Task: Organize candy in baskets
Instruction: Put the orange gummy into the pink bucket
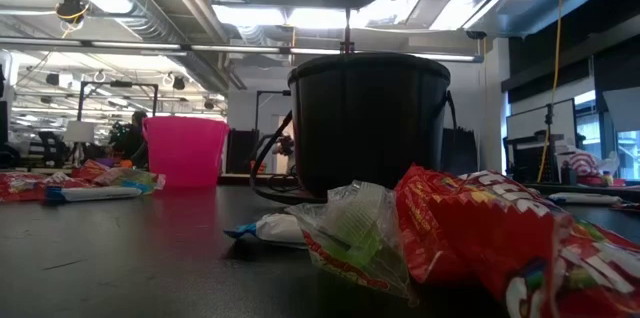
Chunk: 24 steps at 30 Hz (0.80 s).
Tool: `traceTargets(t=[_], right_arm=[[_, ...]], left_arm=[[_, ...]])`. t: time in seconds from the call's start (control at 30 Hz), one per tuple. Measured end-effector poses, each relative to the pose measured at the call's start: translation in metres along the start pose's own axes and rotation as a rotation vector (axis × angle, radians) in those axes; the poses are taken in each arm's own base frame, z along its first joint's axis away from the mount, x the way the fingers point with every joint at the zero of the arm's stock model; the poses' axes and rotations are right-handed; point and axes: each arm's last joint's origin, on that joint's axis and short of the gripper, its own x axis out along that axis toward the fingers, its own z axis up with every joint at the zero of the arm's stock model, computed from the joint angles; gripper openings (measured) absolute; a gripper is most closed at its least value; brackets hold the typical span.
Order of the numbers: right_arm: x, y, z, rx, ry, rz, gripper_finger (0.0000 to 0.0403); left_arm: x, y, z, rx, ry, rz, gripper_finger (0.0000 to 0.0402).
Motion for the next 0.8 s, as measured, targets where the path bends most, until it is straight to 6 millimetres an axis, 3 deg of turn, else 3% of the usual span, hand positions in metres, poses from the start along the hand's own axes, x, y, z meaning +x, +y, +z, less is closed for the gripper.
traceTargets(t=[0.37, 0.63, 0.8], right_arm=[[0.0, 0.0, 0.001, -0.001, -0.011, 0.0, 0.0], [0.0, 0.0, 0.0, 0.01, 0.003, 0.014, 0.0], [0.0, 0.0, -0.001, 0.014, 0.012, 0.012, 0.0]], left_arm=[[-0.001, -0.004, -0.002, -0.002, 0.027, -0.02, 0.0017], [-0.008, -0.005, -0.006, 0.01, 0.141, 0.086, 0.0089], [-0.017, -0.011, 0.002, 0.057, 0.145, 0.17, 0.0144]])
